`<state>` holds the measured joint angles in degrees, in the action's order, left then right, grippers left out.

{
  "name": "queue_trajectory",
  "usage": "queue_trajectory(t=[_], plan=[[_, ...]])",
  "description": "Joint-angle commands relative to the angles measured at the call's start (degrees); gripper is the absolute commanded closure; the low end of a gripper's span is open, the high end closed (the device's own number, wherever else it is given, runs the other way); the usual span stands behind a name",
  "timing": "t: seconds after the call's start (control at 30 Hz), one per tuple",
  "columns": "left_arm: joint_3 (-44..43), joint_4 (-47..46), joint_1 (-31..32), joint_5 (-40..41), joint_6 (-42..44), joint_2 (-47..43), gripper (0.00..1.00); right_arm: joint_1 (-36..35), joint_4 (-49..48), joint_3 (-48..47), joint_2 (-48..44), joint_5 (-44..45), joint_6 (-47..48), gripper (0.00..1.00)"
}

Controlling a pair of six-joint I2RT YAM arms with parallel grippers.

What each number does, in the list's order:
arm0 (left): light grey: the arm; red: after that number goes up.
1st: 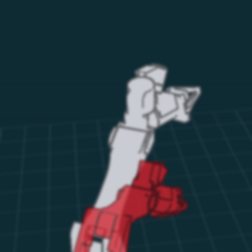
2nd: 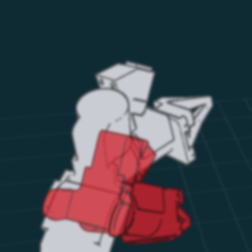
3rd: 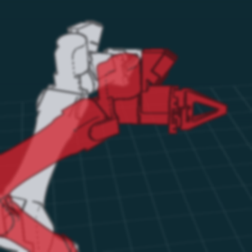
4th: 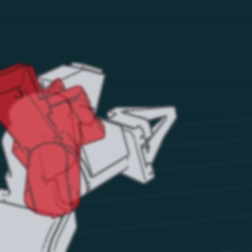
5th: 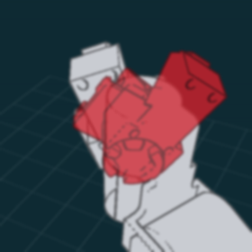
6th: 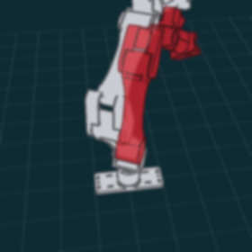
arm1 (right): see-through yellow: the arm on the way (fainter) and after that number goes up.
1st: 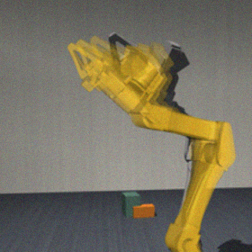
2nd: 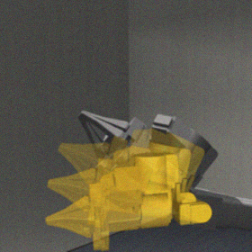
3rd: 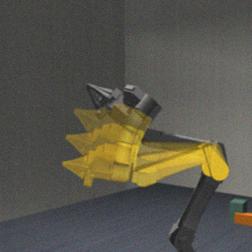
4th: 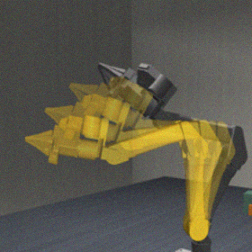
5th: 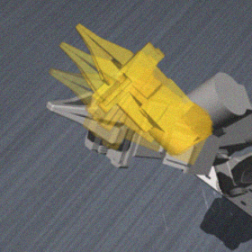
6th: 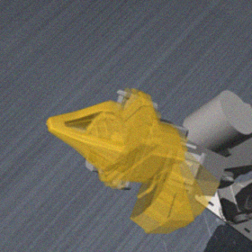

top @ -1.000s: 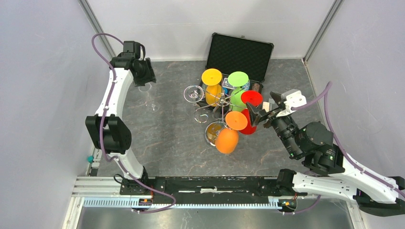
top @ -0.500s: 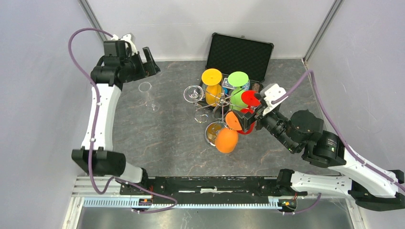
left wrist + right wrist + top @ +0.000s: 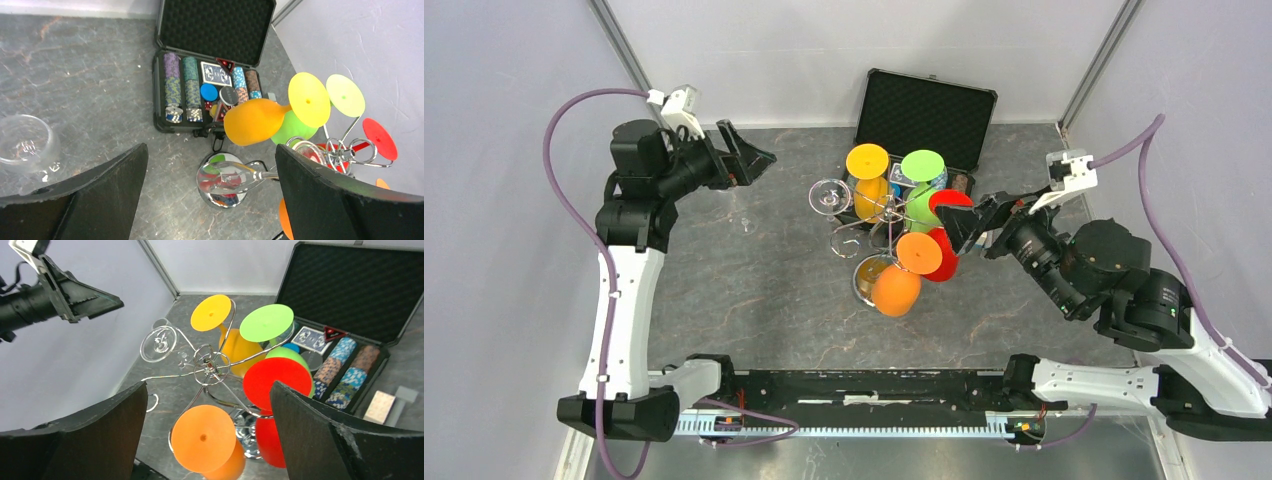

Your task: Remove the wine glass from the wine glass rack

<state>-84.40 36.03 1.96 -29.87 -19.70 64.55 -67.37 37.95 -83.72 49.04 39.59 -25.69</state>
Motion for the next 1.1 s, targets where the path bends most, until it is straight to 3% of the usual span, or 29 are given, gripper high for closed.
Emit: queue_trajectory(t=[0.0,0.17,0.33,0.43,0.63,0.9,1.07], plan=[[1.81,-3.47,-0.12,-2.87,-0.98,-0.09,0.00,0.14,1.98,0.97,2.24,-1.47,-9.69,0.04],[1.60,0.07,-0.11,-0.05,2.49,-0.67,0.00,3.10,-1.86,0.14,5.16,-6.91,-8.05,0.03],[2.79,0.00,-0.15,0.16,1.33,-1.12,0.00,22.37,-3.83,-2.78,11.50,-31.83,-5.09,0.04],[2.75,0.61,-0.11,0.01,0.36,-1.24,0.00,31.74,-6.33,-2.58,12.66,-42.46,-5.51,0.09],[3.27,0.53,-0.13,-0.45,-0.07,-2.32,0.00,43.64,-4.62,-0.83,11.54,-45.03,-2.36,0.09],[6.44,-1.95,-0.11,-2.47,-1.63,-3.75,0.00,50.68,-8.16,11.60,5.98,-54.57,-7.86,0.08],[8.38,-2.23,-0.11,-1.37,-0.80,-4.59,0.00,52.36,-12.89,18.66,2.19,-55.44,-11.31,0.10]])
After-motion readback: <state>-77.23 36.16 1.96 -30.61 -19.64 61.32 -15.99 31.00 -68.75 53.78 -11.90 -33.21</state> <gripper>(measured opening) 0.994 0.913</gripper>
